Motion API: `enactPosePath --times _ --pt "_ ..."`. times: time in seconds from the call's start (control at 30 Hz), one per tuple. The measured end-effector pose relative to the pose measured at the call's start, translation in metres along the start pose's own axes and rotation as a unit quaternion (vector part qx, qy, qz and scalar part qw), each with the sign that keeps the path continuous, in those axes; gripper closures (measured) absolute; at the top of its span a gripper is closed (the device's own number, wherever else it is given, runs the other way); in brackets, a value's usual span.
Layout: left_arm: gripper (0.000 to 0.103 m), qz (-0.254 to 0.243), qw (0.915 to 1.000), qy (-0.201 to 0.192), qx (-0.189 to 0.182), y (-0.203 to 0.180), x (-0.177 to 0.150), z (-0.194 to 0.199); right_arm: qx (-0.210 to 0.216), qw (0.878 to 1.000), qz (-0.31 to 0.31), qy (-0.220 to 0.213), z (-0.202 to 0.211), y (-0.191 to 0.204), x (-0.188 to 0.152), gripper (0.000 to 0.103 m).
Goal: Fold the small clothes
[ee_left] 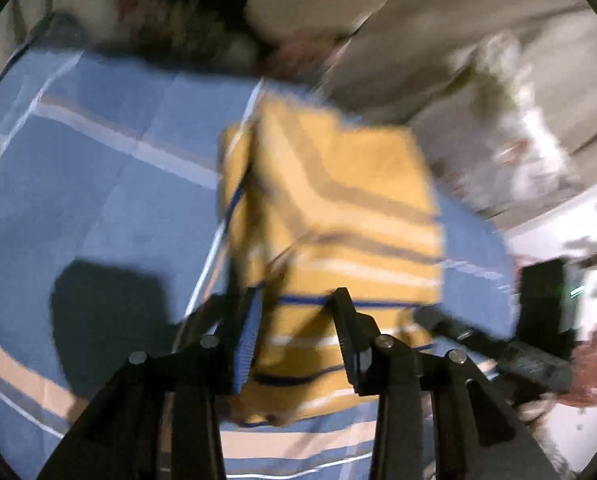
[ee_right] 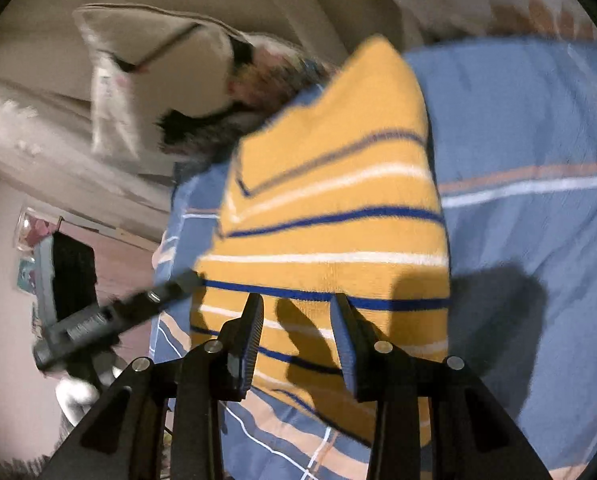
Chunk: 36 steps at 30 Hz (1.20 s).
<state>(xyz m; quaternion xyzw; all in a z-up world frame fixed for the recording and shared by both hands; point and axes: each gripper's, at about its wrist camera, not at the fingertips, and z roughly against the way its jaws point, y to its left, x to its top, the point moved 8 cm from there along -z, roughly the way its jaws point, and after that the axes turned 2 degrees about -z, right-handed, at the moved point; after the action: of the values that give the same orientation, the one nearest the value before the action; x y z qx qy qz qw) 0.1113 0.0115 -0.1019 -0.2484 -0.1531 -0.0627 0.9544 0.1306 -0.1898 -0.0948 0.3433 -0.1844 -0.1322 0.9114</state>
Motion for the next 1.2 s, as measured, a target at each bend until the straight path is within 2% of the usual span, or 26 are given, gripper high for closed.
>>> enactPosePath --times 0.07,0.13,0.27,0.37,0.47,0.53,0.6,0.7,0.77,0.87,0.93,1.0,1.17,1.2 --pt "0.063 0.026 0.9996 0.012 0.004 0.011 -0.008 -0.009 0.008 1.0 -0.02 0.004 -0.001 -0.008 0.001 0.067" --pt "0.062 0.035 0.9994 -0.001 -0.004 0.013 -0.011 -0.001 0.01 1.0 -0.016 -0.01 0.008 -0.005 0.002 0.066" --pt "0.064 -0.004 0.9981 -0.056 0.025 0.003 -0.016 0.032 -0.03 0.998 0.035 -0.031 0.03 0.003 -0.015 0.065" --pt "0.063 -0.028 0.9905 -0.12 0.062 -0.009 -0.026 0.066 -0.054 0.996 0.058 -0.043 0.047 0.001 -0.033 0.064" --pt "0.053 -0.046 0.9724 -0.192 0.124 -0.017 -0.036 0.1 -0.081 0.992 0.081 -0.05 0.06 -0.003 -0.055 0.064" --pt "0.044 -0.059 0.9514 -0.245 0.177 -0.025 -0.047 0.124 -0.112 0.987 0.108 -0.05 0.068 -0.008 -0.071 0.063" --pt "0.023 -0.066 0.9279 -0.294 0.219 -0.034 -0.059 0.149 -0.13 0.982 0.13 -0.05 0.07 -0.008 -0.084 0.063" --pt "0.007 -0.05 0.8989 -0.357 0.249 -0.041 -0.075 0.183 -0.137 0.981 0.134 -0.042 0.073 -0.011 -0.104 0.062" --pt "0.0 -0.026 0.8832 -0.39 0.259 -0.047 -0.083 0.199 -0.139 0.98 0.139 -0.038 0.076 -0.012 -0.115 0.062" --pt "0.0 0.014 0.8682 -0.411 0.278 -0.048 -0.096 0.21 -0.144 0.979 0.142 -0.04 0.08 -0.012 -0.124 0.062" --pt "0.0 0.017 0.8718 -0.408 0.271 -0.049 -0.103 0.209 -0.142 0.979 0.142 -0.044 0.085 -0.012 -0.129 0.058" --pt "0.0 0.017 0.8828 -0.39 0.262 -0.051 -0.11 0.204 -0.148 0.978 0.142 -0.049 0.088 -0.012 -0.134 0.053" --pt "0.0 0.009 0.894 -0.354 0.274 -0.055 -0.126 0.191 -0.163 0.974 0.149 -0.049 0.089 -0.015 -0.144 0.052" --pt "0.0 0.005 0.8984 -0.342 0.275 -0.055 -0.127 0.185 -0.167 0.974 0.146 -0.047 0.088 -0.017 -0.145 0.051"
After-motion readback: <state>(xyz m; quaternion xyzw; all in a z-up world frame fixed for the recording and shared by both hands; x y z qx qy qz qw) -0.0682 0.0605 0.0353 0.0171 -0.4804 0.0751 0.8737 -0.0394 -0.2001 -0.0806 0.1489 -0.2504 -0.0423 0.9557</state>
